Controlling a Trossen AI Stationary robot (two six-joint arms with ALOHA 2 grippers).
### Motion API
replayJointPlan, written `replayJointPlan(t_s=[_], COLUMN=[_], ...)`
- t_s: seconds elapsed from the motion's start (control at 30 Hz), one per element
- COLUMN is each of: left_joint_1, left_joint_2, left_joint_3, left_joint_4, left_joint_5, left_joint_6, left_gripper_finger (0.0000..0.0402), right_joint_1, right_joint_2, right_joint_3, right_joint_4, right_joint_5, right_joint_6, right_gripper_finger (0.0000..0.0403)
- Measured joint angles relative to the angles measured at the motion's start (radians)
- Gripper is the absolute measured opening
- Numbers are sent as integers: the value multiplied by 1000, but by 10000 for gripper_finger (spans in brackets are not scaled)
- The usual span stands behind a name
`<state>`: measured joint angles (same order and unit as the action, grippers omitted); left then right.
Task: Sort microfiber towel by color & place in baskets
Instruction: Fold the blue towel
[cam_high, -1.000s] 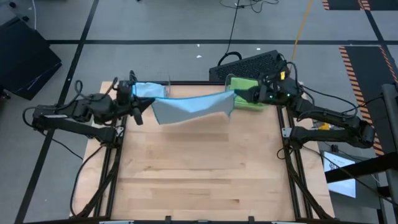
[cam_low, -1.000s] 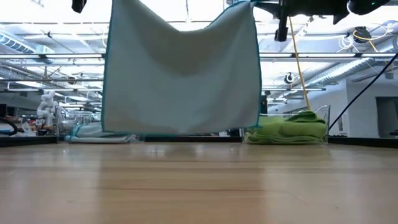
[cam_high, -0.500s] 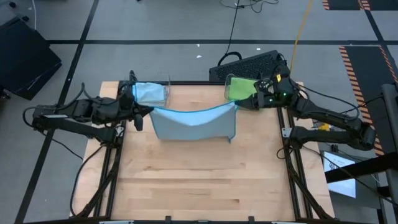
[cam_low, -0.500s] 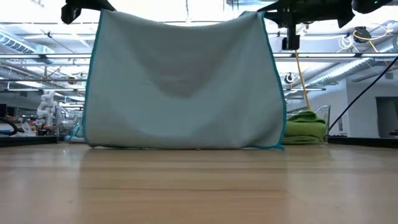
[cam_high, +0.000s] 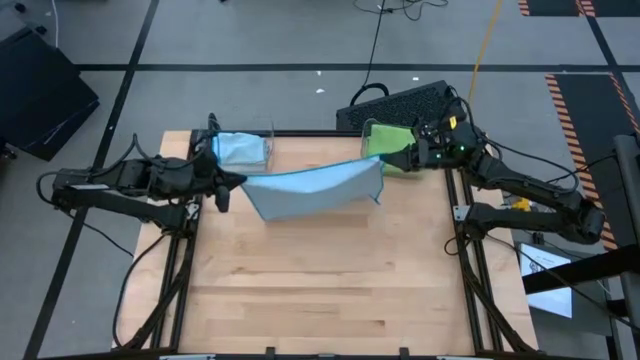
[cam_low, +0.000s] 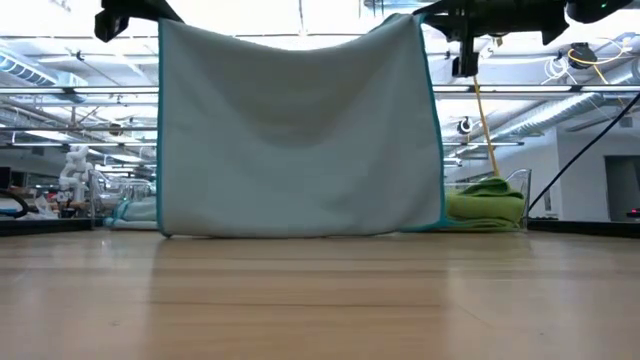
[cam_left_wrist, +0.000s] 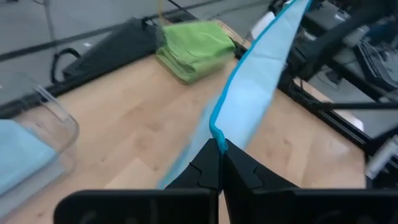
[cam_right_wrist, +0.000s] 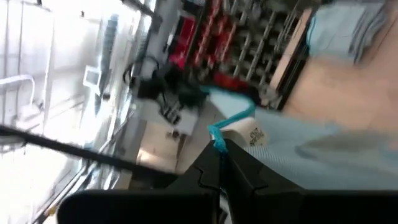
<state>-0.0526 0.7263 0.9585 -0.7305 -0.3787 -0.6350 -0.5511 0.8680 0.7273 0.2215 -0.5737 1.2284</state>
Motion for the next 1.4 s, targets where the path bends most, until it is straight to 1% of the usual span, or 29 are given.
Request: replayJointPlan(t_s=[0.13,0.33,0.4,0.53,0.63,0.7,0.83,0.97,1.07,1.13,1.23,1.33,1.4], left_joint_1=[-12,-58,-76,-104,-123,-133,-161,-204,-237,-254,-276,-299,-315], left_joint_2=[5,7,7,7,7,7,7,7,7,7,6,7,6], left_joint_3=[-14,-58,-66,-90,-119,-148,-228,-321,-379,-411,-448,-481,-500], left_joint_4=[-36,-208,-238,-254,-252,-250,-215,-104,0,58,119,165,201], left_joint_5=[81,201,226,258,259,269,353,430,443,445,450,450,450], left_joint_6=[-6,-117,-137,-140,-153,-174,-229,-285,-326,-360,-405,-448,-474], left_gripper_finger=[7,9,8,5,11,10,5,9,4,6,13,12,7], right_joint_1=[45,167,222,311,345,358,408,477,527,562,613,659,682], right_joint_2=[0,0,1,4,4,5,5,5,5,5,11,23,33], right_joint_3=[0,-1,-1,-1,-14,-32,-85,-144,-191,-224,-266,-300,-317], right_joint_4=[-104,-202,-205,-207,-204,-205,-185,-177,-159,-106,-31,22,33], right_joint_5=[-58,-61,-49,19,68,76,77,80,80,83,123,168,181], right_joint_6=[-21,-9,6,17,19,43,110,152,189,214,246,266,295], right_gripper_finger=[2,2,2,2,2,2,2,2,2,2,2,4,14])
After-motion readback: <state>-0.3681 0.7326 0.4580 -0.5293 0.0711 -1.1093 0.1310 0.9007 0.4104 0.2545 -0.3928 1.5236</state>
